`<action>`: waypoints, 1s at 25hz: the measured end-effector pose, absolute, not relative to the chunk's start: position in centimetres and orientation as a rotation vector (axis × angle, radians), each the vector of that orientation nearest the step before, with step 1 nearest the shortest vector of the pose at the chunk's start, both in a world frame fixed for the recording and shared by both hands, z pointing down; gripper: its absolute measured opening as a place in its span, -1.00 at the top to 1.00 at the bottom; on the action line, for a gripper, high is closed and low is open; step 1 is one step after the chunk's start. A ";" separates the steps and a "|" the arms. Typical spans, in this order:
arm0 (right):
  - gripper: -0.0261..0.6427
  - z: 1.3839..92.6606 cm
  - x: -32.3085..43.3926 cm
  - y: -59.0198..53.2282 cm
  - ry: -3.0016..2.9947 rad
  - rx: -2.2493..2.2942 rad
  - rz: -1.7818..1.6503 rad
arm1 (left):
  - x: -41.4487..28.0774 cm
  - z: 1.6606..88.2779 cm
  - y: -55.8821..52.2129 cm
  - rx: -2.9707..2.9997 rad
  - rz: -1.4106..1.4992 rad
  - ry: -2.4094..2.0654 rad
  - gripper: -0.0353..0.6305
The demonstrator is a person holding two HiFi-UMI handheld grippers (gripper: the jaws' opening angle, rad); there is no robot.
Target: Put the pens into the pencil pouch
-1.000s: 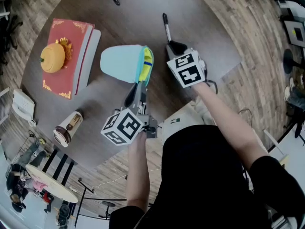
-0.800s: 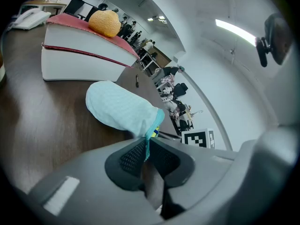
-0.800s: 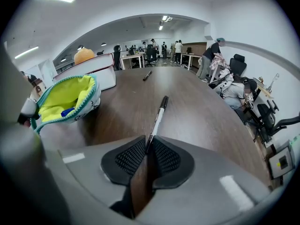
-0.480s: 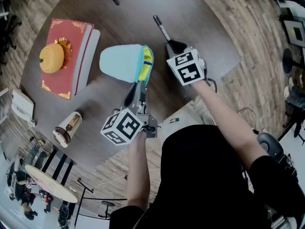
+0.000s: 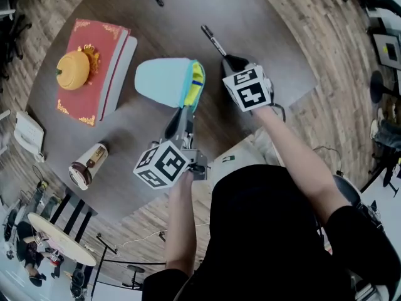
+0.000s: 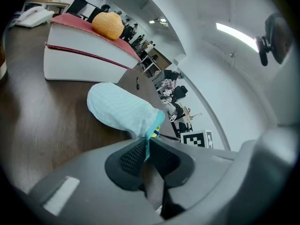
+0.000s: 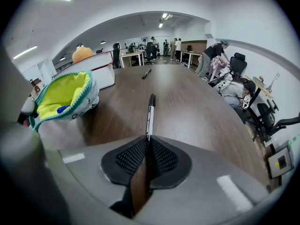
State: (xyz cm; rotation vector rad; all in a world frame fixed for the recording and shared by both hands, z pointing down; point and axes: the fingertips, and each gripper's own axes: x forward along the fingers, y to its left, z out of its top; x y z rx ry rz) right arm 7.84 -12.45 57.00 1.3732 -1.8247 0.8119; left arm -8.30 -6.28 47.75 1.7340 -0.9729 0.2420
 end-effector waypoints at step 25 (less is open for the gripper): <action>0.79 52.1 10.4 -10.0 -1.942 1.353 0.809 | -7.9 47.9 -6.2 1.730 0.228 -1.056 0.82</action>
